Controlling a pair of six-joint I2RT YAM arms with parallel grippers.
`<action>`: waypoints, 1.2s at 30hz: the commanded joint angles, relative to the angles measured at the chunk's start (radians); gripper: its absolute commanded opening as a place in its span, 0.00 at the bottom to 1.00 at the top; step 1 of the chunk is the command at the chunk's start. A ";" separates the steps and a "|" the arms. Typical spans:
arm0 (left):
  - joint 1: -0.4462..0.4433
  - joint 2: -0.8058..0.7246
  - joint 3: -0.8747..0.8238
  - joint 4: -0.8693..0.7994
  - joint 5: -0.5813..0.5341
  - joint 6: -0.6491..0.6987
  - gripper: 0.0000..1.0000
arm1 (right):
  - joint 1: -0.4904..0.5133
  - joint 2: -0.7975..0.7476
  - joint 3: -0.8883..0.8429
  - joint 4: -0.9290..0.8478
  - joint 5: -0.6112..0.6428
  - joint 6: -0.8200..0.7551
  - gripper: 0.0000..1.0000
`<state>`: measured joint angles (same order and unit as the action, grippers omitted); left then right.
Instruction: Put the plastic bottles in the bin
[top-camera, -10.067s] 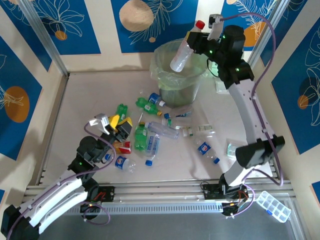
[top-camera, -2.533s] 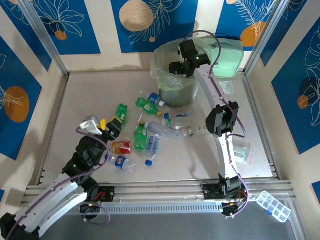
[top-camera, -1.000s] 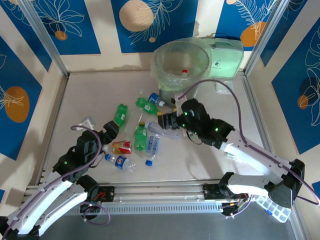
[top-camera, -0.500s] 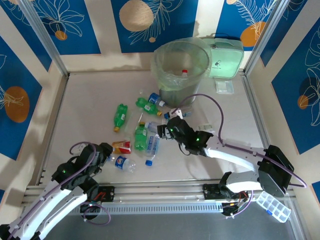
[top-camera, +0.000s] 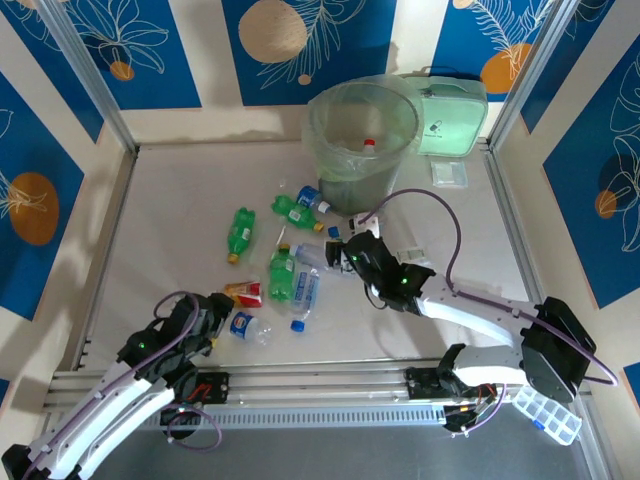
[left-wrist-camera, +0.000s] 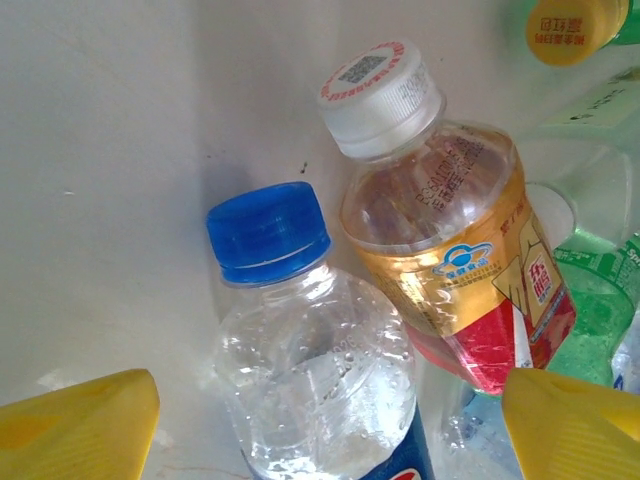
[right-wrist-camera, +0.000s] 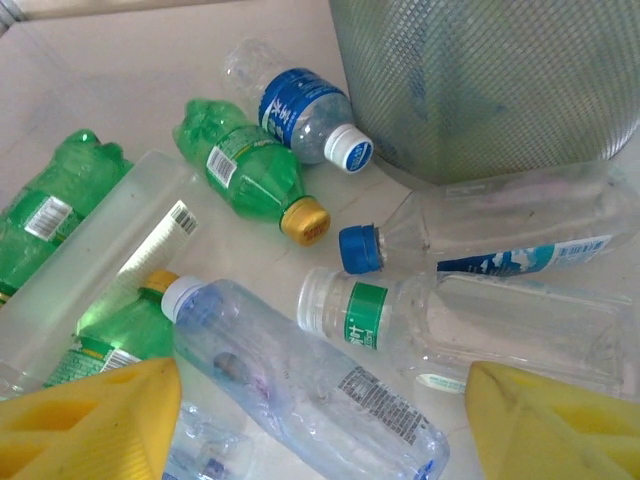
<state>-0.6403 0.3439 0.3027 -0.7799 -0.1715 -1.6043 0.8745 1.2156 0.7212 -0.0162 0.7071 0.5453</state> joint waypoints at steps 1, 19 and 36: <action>-0.011 0.001 -0.026 0.038 0.030 -0.083 0.88 | -0.005 -0.025 -0.011 0.031 -0.006 0.029 0.75; -0.029 0.044 -0.112 0.182 0.024 -0.118 0.65 | -0.008 -0.039 -0.010 0.022 -0.018 0.028 0.75; -0.030 0.198 -0.130 0.323 0.002 -0.100 0.55 | -0.013 -0.033 -0.008 0.023 -0.020 0.027 0.75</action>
<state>-0.6594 0.5430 0.1894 -0.4095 -0.1493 -1.7123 0.8661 1.2003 0.7212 -0.0109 0.6811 0.5587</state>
